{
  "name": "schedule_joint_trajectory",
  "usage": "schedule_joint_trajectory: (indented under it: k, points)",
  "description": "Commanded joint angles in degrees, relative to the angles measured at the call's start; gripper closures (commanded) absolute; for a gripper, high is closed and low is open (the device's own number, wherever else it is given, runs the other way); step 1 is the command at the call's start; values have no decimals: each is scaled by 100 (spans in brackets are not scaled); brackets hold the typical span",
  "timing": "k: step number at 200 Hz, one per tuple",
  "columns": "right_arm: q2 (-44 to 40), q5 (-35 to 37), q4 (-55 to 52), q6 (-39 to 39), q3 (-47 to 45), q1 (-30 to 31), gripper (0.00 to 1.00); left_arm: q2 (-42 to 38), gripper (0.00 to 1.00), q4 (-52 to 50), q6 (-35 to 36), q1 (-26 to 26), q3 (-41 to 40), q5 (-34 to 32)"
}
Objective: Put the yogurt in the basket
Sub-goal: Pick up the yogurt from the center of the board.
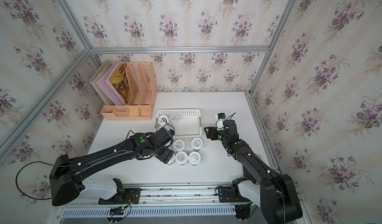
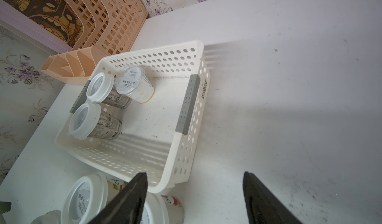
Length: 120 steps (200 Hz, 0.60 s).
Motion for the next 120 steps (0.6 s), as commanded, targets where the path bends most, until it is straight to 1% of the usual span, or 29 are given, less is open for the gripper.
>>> schedule_joint_trajectory:
  k: [1,36,83,120]
  points:
    - [-25,51,56,7,82,3,22,35,16,93,-48,8,3,146]
    - [-33,62,52,7,83,4,23,53,18,119,-87,-7,-67,267]
    - [-32,63,52,6,83,3,22,71,18,204,-179,-88,-216,360]
    - [-7,53,65,7,83,10,22,193,18,197,-195,-173,-166,369]
